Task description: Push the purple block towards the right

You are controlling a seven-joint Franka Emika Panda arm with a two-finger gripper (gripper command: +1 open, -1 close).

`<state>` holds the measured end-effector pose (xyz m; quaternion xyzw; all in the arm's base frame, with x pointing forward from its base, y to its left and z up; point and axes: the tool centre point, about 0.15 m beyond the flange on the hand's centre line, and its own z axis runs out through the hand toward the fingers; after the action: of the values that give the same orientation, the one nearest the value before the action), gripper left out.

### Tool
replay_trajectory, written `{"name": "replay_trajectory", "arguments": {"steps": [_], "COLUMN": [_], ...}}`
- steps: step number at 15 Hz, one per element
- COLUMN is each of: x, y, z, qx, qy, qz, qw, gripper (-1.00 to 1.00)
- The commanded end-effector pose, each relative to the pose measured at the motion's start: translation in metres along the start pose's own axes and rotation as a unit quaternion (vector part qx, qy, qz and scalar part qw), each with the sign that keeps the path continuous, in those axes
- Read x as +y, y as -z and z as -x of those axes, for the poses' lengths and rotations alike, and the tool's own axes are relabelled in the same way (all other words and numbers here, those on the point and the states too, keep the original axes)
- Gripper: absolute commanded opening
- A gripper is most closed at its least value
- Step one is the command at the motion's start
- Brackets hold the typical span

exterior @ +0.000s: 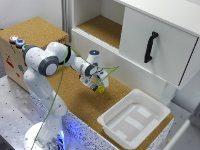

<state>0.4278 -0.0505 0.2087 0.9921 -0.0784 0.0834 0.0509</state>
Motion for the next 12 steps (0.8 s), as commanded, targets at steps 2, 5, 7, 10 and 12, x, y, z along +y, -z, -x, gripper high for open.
{"name": "replay_trajectory", "arguments": {"steps": [2,5,7,10,12], "x": [-0.046,-0.062,-0.080,-0.119,-0.153], "y": [0.053,0.081,0.093,0.100,0.105], "z": [0.005,0.015,0.019,0.025,0.033], "qx": [-0.007,0.008,0.011,0.011,0.010], "qy": [-0.003,-0.010,-0.013,-0.003,0.018], "qz": [0.047,0.034,0.027,0.008,-0.015], "qw": [0.999,0.999,0.999,1.000,1.000], "gripper": [1.00,1.00,1.00,1.00,1.00]}}
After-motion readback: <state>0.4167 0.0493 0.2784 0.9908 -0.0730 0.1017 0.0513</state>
